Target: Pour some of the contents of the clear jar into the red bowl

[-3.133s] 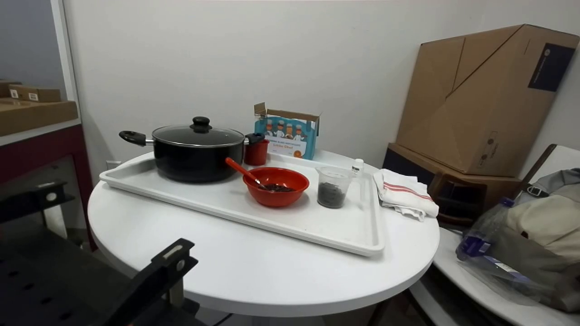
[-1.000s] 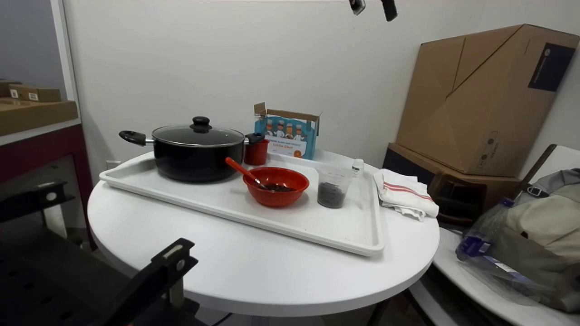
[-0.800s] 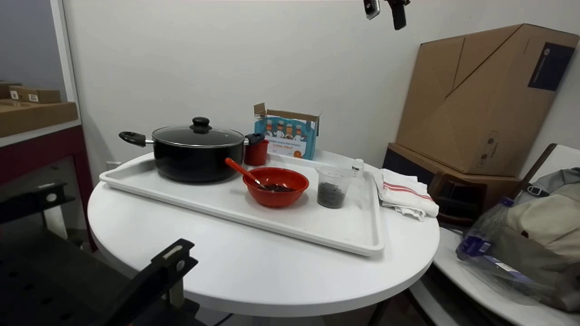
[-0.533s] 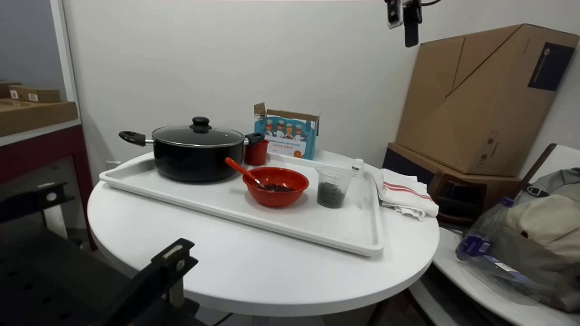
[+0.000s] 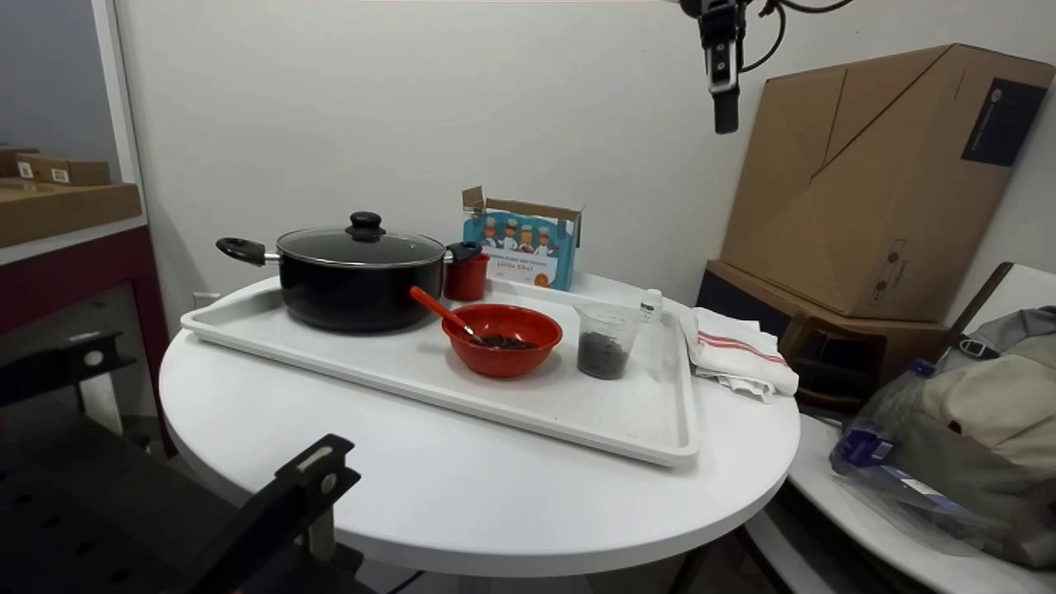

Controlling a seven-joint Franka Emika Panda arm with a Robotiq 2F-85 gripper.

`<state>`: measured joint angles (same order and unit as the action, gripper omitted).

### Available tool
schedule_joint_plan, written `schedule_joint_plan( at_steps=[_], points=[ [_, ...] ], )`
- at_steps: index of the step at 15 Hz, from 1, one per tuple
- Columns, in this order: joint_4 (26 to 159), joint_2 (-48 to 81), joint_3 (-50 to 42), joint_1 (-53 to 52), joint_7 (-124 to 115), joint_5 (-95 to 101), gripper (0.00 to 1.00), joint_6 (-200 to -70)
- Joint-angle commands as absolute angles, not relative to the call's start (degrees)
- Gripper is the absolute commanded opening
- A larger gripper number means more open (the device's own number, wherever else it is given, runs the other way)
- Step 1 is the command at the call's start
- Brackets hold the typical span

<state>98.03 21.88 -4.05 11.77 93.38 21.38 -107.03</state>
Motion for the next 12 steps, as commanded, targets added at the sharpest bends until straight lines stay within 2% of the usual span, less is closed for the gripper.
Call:
schedule_joint_plan(
  at_steps=[1,12],
  points=[
    [95.1,26.4,-4.3,9.6,93.0,24.6,1.0,-108.2],
    [97.6,34.2,-4.7,11.7,91.2,23.3,1.0,-128.7]
  ],
)
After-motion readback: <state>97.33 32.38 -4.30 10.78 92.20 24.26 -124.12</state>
